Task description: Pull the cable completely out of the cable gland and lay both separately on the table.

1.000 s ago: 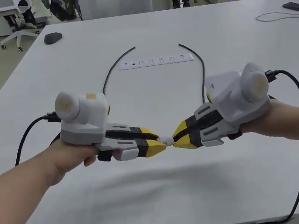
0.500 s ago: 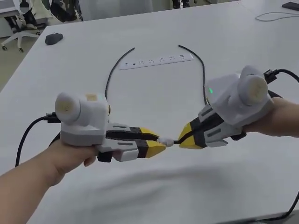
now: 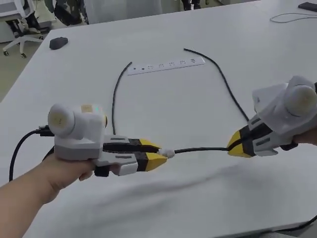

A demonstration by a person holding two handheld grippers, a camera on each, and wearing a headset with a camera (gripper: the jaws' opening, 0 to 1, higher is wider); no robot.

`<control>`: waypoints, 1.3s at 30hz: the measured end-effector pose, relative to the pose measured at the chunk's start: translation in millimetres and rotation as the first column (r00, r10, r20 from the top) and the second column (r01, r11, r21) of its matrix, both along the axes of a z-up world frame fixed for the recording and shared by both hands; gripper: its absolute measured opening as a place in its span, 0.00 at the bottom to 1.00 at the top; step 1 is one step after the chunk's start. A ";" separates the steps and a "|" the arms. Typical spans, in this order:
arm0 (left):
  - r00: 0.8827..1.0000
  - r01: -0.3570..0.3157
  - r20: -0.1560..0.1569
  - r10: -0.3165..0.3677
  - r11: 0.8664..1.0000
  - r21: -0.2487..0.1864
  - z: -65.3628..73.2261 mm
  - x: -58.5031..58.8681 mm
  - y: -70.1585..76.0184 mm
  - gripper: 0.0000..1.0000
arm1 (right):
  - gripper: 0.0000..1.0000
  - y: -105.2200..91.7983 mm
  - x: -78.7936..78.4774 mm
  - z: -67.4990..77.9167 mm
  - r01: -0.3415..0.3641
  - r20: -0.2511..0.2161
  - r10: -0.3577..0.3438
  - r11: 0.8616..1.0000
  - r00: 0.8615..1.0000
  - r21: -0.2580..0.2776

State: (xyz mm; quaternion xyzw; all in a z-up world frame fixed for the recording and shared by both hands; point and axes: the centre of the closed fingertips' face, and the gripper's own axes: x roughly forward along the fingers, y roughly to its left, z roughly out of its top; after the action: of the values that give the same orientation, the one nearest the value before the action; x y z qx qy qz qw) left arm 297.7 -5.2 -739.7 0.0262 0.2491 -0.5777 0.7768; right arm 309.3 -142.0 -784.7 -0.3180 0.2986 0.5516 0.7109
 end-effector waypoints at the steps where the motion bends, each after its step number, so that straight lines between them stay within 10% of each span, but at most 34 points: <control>1: 1.000 -0.006 -0.003 0.006 1.000 0.001 -0.7 0.0 2.3 0.15 | 0.00 -4.6 0.7 -1.0 0.018 -0.006 -0.018 1.000 1.000 -0.002; 7: 1.000 -0.022 -0.007 0.022 1.000 -0.001 -1.2 -0.2 5.7 0.15 | 0.00 -39.1 12.2 -13.4 0.129 0.009 -0.129 0.988 0.992 -0.079; 19: 1.000 -0.026 0.001 0.026 1.000 0.002 0.7 2.6 4.2 0.15 | 0.09 -43.3 21.3 -7.2 0.204 0.033 -0.202 0.976 0.979 -0.080; 23: 1.000 -0.025 0.003 0.025 1.000 0.012 -0.7 3.7 5.7 0.15 | 0.18 -21.9 15.0 6.7 0.173 -0.006 -0.173 0.985 0.985 -0.025; 27: 1.000 -0.018 0.004 0.018 1.000 0.012 -0.1 3.7 3.9 0.15 | 0.23 43.1 -8.1 46.4 0.058 -0.079 -0.041 0.975 0.996 0.216; 32: 1.000 0.005 0.018 -0.005 1.000 0.006 4.9 5.6 -4.7 0.15 | 0.08 87.6 -14.3 68.4 -0.062 0.000 0.064 0.969 0.998 0.238; 39: 0.999 0.033 0.030 -0.032 0.999 -0.004 10.0 4.8 -14.2 0.15 | 0.07 109.0 -11.9 53.5 -0.087 -0.059 0.100 0.977 0.993 0.196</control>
State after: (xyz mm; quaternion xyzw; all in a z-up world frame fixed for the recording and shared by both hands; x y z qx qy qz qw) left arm 302.5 -19.3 -729.7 0.0372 0.2356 -0.5904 0.7711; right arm 297.4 -33.0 -731.2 -0.2420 0.2528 0.6214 0.7010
